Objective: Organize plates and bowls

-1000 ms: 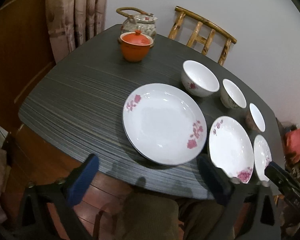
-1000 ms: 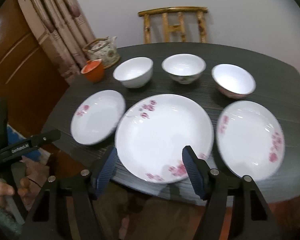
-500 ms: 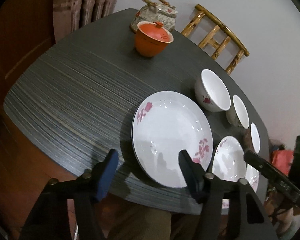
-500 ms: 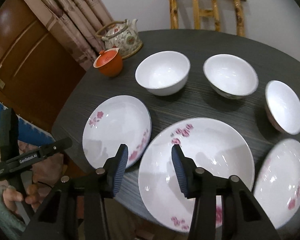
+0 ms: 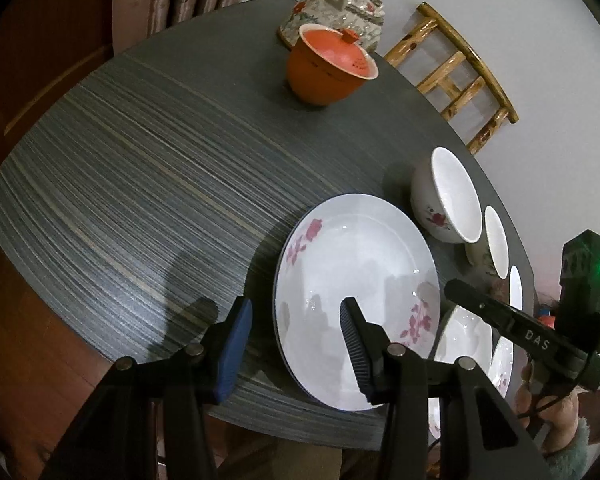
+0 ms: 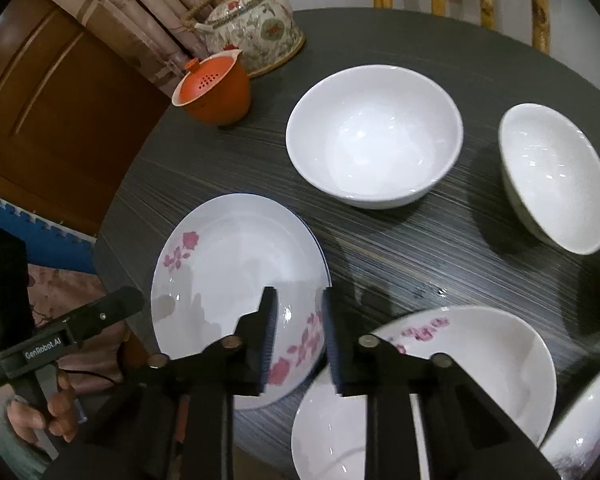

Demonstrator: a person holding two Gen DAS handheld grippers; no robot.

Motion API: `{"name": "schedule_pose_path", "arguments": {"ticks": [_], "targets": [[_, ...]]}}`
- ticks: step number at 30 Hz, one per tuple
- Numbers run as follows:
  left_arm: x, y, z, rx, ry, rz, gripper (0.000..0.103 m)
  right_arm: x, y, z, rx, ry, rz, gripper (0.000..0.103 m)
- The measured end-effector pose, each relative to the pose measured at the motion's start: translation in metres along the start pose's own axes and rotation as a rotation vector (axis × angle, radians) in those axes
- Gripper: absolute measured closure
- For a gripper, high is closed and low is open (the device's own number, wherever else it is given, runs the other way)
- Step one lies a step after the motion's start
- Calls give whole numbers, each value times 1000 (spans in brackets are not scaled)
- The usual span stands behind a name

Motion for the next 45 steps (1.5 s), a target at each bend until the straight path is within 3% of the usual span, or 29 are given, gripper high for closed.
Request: {"name": "schedule_pose_path", "arguments": {"ticks": [3, 9, 23, 25, 31, 45], "targets": [[1, -4, 0, -6, -1, -12, 58, 2, -6, 4, -3, -8, -10, 84], [3, -12, -1, -14, 10, -26, 73, 4, -11, 8, -4, -8, -17, 86], [2, -30, -1, 5, 5, -52, 73, 11, -34, 8, -17, 9, -65, 91], [1, -32, -1, 4, 5, -57, 78, 12, -35, 8, -17, 8, -65, 92], [1, -34, -3, 27, 2, -48, 87, 9, -33, 5, -32, 12, -44, 92], [1, -30, -4, 31, -13, -33, 87, 3, -30, 10, -21, -74, -5, 92]]}}
Point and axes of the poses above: each gripper's, at about its wrist camera, not at the fingertips, and y roughly against the way its jaws point, z to its right, x to its top, the point moved 1 cm from there along -y, roughly the way its jaws point, and after that the axes turned 3 degrees about z, right-handed, at the moved point
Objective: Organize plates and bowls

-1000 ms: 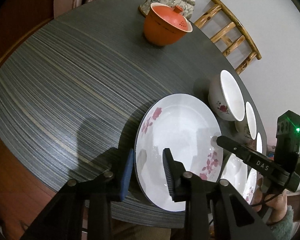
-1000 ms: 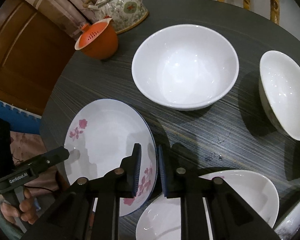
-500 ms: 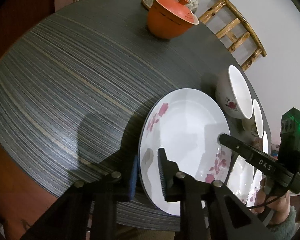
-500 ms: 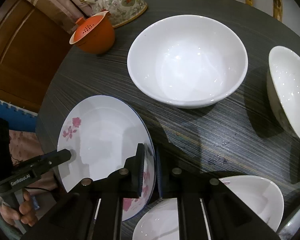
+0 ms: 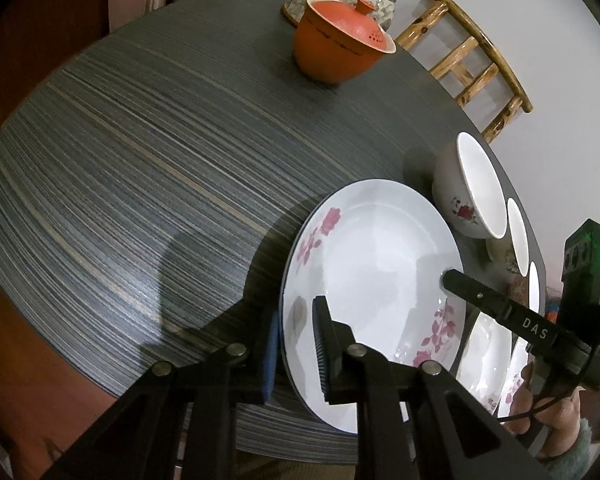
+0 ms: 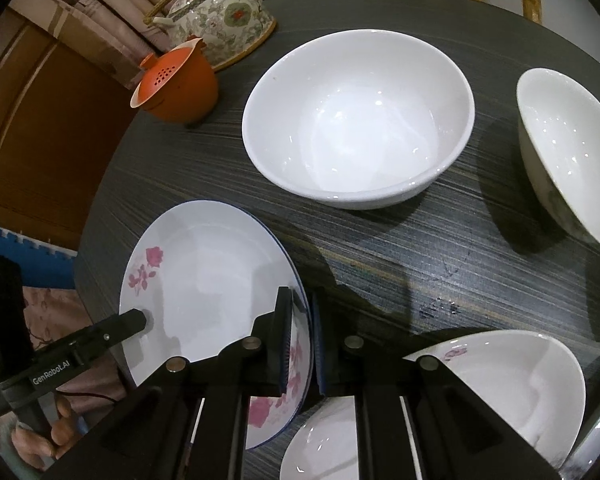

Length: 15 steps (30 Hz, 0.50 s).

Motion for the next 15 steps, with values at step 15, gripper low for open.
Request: {"name": "schedule_pose_path", "arguments": {"ticks": [15], "targets": [[0, 18, 9, -3, -16, 21, 87, -2, 20, -2, 6, -12, 30, 92]]}}
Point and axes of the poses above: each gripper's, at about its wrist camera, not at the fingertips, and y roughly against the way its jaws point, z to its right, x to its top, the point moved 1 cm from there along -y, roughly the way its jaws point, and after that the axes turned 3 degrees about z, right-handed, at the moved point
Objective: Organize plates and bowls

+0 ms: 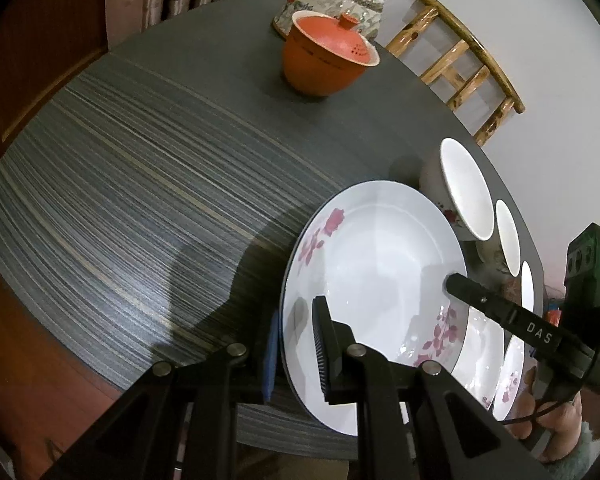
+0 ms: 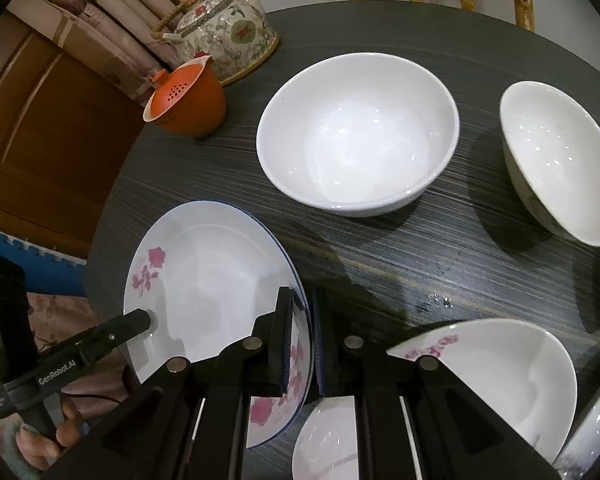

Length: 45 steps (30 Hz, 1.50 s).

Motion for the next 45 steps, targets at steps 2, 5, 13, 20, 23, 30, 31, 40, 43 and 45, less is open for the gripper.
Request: {"name": "schedule_pose_path", "arguments": {"ticks": [2, 5, 13, 20, 23, 30, 31, 40, 43, 45], "targets": [[-1, 4, 4, 4, -7, 2, 87, -2, 4, 0, 0, -4, 2, 92], [-4, 8, 10, -2, -16, 2, 87, -4, 10, 0, -1, -2, 7, 92], [-15, 16, 44, -20, -76, 5, 87, -17, 38, 20, -14, -27, 42, 92], [-32, 10, 90, -36, -153, -14, 87, -39, 73, 57, -39, -81, 80, 92], [-39, 3, 108, -41, -183, -28, 87, -50, 87, 75, -49, -108, 95, 92], [-54, -17, 140, -23, -247, -66, 87, -71, 101, 112, -69, -169, 109, 92], [-57, -19, 142, -20, -252, -70, 87, -72, 101, 114, -70, -175, 109, 92], [-67, -35, 158, 18, -290, -80, 87, -84, 97, 134, -70, -207, 102, 92], [-69, -38, 163, 24, -298, -75, 87, -86, 96, 137, -66, -212, 103, 92], [-72, -39, 166, 28, -311, -69, 87, -89, 95, 142, -63, -221, 100, 92]]}}
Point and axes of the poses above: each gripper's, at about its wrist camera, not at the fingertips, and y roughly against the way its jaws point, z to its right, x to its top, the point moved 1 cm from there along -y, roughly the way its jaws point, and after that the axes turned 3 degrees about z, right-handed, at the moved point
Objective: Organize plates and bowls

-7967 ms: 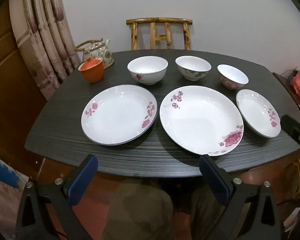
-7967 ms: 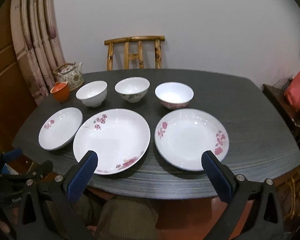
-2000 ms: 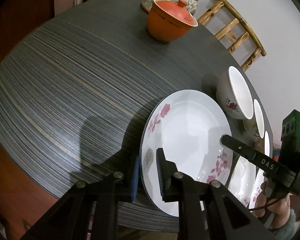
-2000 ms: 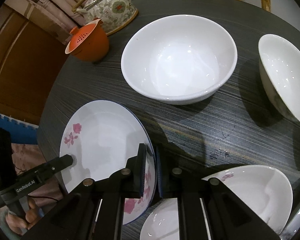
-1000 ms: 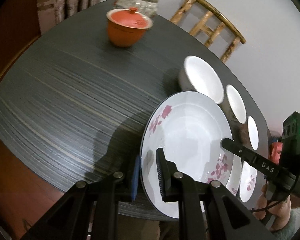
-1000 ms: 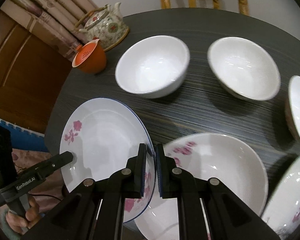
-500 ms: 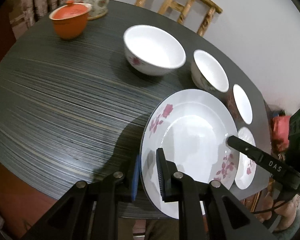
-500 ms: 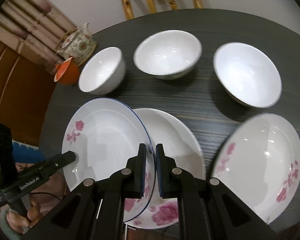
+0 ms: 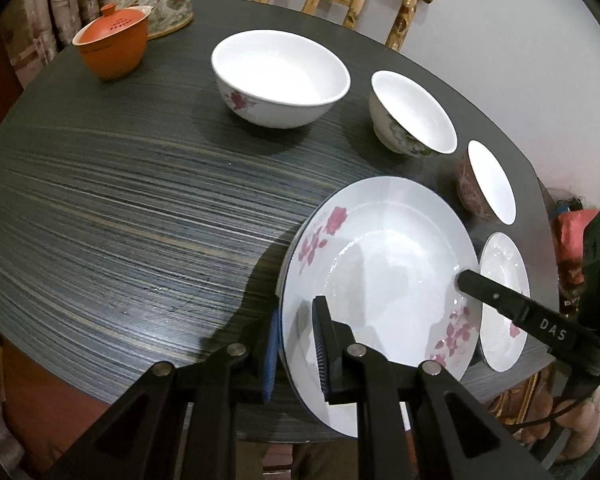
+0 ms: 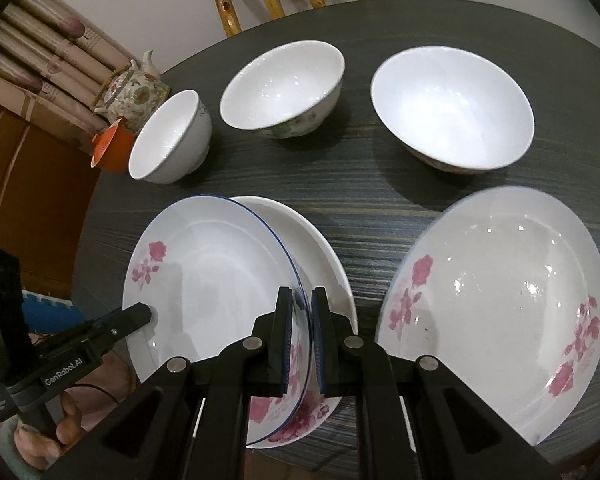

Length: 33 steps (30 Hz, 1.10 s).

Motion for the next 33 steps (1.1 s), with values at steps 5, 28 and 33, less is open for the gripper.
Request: {"name": "schedule_pose_path", "arguments": {"ticks": [5, 28, 33], "targets": [[-2, 0, 5, 19, -21, 9, 87, -5, -4, 10, -9, -14, -10, 92], [-5, -6, 9, 51, -57, 9, 87, -7, -4, -5, -62, 46, 5, 81], [-7, -9, 14, 75, -84, 16, 87, -8, -3, -11, -90, 76, 4, 79]]}}
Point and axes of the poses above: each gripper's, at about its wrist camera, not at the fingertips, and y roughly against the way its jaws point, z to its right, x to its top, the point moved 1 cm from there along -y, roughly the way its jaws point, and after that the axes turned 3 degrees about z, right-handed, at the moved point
